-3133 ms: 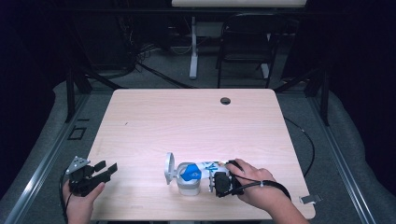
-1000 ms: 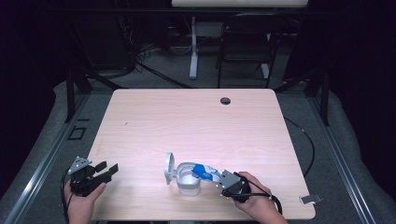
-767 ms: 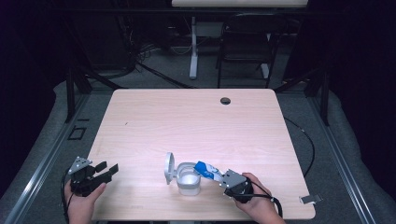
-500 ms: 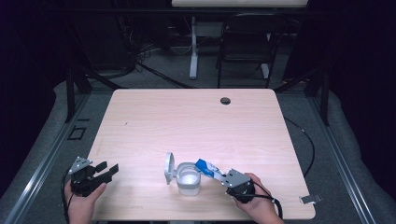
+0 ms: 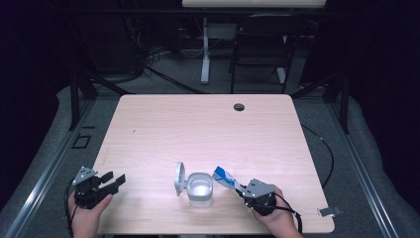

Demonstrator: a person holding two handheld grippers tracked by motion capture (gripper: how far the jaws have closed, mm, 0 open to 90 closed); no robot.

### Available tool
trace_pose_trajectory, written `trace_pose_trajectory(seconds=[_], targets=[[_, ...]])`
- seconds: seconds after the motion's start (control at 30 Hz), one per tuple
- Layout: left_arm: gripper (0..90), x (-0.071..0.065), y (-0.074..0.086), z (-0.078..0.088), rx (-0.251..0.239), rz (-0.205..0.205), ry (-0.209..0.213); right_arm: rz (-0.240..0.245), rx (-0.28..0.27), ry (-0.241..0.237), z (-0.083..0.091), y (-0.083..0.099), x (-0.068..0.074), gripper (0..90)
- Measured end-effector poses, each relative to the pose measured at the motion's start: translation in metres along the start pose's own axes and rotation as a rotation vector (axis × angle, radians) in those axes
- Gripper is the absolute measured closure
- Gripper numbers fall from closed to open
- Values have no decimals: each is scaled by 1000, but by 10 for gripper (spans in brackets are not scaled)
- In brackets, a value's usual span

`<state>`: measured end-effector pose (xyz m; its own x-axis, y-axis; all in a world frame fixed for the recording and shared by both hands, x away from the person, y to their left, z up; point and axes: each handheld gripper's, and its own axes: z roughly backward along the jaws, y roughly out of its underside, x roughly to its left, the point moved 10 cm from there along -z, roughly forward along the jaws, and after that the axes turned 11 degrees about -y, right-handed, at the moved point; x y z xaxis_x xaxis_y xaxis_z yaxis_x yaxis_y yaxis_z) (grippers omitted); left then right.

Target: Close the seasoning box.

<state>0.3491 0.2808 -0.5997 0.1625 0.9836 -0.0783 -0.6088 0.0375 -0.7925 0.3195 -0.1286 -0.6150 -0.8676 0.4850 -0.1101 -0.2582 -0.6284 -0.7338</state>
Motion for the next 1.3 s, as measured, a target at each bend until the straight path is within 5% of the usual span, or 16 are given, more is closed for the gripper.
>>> trace_pose_trajectory(seconds=[0.6,1.07,1.3], targets=[[457,0,1,-1,2,0,0,-35,-49,-20,4,7,-7,801],[457,-2,1,-3,6,0,0,-162,-88,-39,11,21,-18,720],[457,-9,-4,-4,-1,-2,13,-231,-110,-40,15,32,-23,612]])
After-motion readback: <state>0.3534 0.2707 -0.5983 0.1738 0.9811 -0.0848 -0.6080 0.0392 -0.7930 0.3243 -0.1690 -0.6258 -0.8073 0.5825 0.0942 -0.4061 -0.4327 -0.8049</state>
